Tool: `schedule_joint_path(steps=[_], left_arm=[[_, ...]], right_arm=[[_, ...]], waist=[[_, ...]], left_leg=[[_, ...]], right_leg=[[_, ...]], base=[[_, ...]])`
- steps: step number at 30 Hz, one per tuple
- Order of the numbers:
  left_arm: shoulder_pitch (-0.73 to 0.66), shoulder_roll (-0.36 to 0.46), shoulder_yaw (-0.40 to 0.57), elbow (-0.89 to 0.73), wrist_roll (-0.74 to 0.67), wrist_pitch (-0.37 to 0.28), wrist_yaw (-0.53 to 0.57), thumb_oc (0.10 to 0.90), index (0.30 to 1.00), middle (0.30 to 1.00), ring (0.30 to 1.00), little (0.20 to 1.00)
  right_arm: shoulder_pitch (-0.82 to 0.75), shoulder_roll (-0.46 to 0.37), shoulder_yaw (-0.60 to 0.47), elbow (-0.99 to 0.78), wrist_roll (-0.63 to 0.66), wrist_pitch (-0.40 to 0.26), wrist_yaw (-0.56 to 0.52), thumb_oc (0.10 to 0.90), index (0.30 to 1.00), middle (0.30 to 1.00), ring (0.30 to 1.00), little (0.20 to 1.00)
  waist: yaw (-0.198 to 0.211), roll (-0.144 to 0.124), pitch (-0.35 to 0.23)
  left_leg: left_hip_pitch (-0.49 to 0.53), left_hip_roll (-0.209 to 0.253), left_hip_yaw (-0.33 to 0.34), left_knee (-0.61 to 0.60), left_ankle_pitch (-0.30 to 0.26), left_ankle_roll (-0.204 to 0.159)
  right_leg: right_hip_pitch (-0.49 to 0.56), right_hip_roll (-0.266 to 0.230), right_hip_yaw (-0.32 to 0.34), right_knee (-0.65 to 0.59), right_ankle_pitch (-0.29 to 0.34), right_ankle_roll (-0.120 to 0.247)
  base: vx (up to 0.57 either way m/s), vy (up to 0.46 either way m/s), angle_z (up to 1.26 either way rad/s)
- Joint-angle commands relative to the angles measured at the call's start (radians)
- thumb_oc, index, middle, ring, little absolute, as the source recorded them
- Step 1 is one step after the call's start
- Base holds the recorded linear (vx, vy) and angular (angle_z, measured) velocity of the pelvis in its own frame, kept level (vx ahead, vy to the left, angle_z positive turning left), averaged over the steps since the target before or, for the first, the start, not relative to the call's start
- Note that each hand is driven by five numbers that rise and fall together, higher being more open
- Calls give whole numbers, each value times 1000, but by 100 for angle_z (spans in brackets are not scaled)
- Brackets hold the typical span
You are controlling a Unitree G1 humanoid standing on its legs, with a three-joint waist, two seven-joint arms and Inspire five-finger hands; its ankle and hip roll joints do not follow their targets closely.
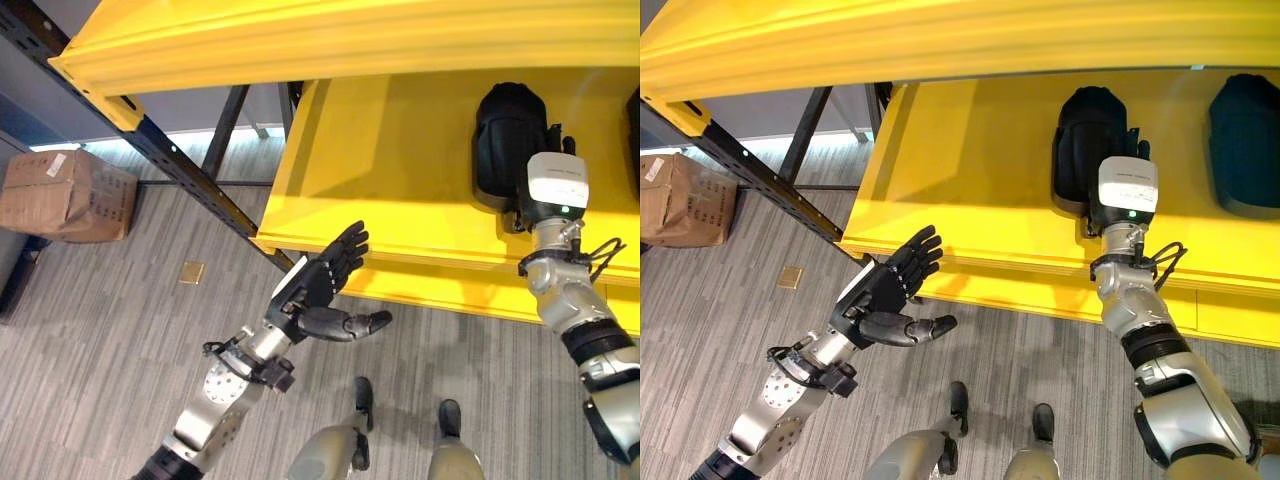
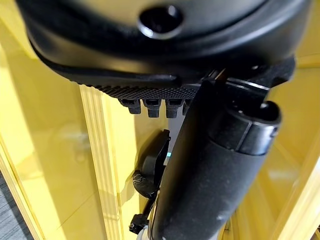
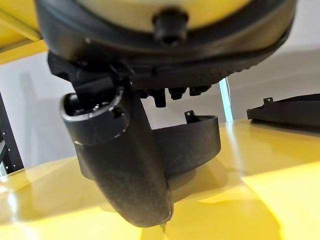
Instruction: Move parts from the plastic box to the shelf.
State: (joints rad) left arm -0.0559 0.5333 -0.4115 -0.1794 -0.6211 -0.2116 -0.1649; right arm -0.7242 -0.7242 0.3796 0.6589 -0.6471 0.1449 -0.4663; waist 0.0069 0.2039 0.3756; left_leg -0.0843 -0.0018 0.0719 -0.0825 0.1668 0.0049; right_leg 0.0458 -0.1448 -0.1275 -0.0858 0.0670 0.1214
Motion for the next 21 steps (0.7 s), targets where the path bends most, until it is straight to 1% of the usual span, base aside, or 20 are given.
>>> schedule_joint_path(steps=[1,4,6,8,13,21], left_arm=[[-23,-33,-14,-118,-12,-114,-20,900,1000,1000,1000,1000],[-25,-32,-18,-117,-17,-117,-11,900,1000,1000,1000,1000],[-26,-31,-20,-118,-19,-120,-12,900,1000,1000,1000,1000],[-24,-30,-24,-122,-24,-121,-17,900,1000,1000,1000,1000],[-23,-30,-27,-121,-26,-122,-23,900,1000,1000,1000,1000],[-25,-29,-23,-127,-31,-111,-28,900,1000,1000,1000,1000]], right_arm=[[-168,-87,59,2,-82,-4,-118,900,1000,1000,1000,1000],[-172,-91,55,13,-105,27,-168,900,1000,1000,1000,1000],[-173,-95,50,20,-127,20,-187,900,1000,1000,1000,1000],[-177,-107,50,20,-152,-12,-204,900,1000,1000,1000,1000],[-173,-112,67,2,-161,-39,-210,900,1000,1000,1000,1000],[-152,-107,74,-44,-170,-52,-210,900,1000,1000,1000,1000]], waist=[[37,-44,-96],[36,-41,-95],[37,-38,-94],[37,-32,-92],[38,-30,-91],[33,-28,-91]], left_leg=[[61,8,26,-5,-90,-29],[60,8,25,-4,-90,-29],[60,8,24,-4,-90,-29],[61,6,21,-2,-91,-28],[60,5,17,0,-91,-28],[61,4,18,0,-92,-27]], right_leg=[[-113,-15,-5,130,-15,-40],[-114,-15,-5,132,-17,-41],[-115,-15,-5,134,-18,-41],[-115,-16,-6,137,-22,-42],[-114,-16,-6,140,-25,-42],[-116,-17,-2,141,-27,-43]], base=[[0,0,0],[0,0,0],[0,0,0],[0,0,0],[0,0,0],[0,0,0]])
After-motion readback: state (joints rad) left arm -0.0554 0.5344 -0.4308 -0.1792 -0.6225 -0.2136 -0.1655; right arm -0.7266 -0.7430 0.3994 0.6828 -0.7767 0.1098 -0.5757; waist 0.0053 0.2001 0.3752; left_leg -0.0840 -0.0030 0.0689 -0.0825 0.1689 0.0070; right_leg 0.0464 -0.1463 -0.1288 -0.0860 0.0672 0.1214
